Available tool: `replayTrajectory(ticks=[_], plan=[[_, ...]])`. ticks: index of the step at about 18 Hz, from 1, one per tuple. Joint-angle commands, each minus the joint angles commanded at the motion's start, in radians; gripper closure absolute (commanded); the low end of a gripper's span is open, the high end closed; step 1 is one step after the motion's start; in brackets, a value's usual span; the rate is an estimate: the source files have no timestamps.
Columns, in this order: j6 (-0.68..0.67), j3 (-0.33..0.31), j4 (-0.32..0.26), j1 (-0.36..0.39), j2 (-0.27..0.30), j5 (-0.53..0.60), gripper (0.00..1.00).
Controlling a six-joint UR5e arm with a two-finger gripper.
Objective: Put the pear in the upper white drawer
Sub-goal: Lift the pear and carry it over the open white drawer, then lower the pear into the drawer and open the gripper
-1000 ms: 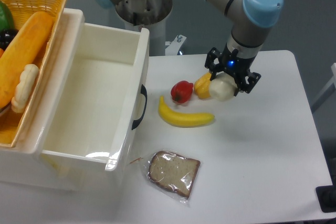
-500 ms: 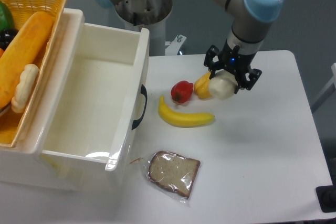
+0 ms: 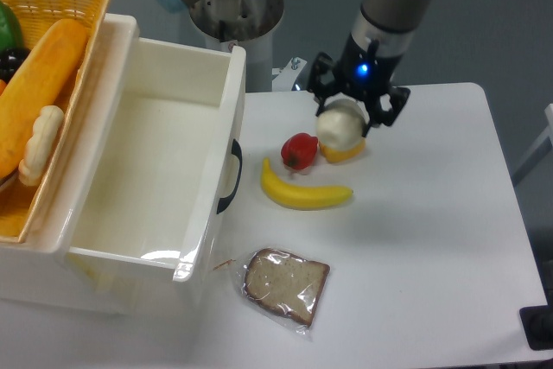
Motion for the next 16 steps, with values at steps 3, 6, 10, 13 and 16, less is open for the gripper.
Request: replayTrajectory(ticks=[3, 6, 10, 13, 16], plan=[[-0.109, -0.002, -0.003, -0.038, 0.046, -0.034, 0.44], [-0.19, -0.002, -0.003, -0.101, 0.065, -0.048, 0.44], [-0.272, -0.002, 0.003, -0.172, 0.066, -0.065, 0.43], [-0.286, -0.003, 0.001, -0.219, 0.062, -0.089, 0.42], [-0.286, -0.02, 0.001, -0.252, 0.058, -0.091, 0.39]])
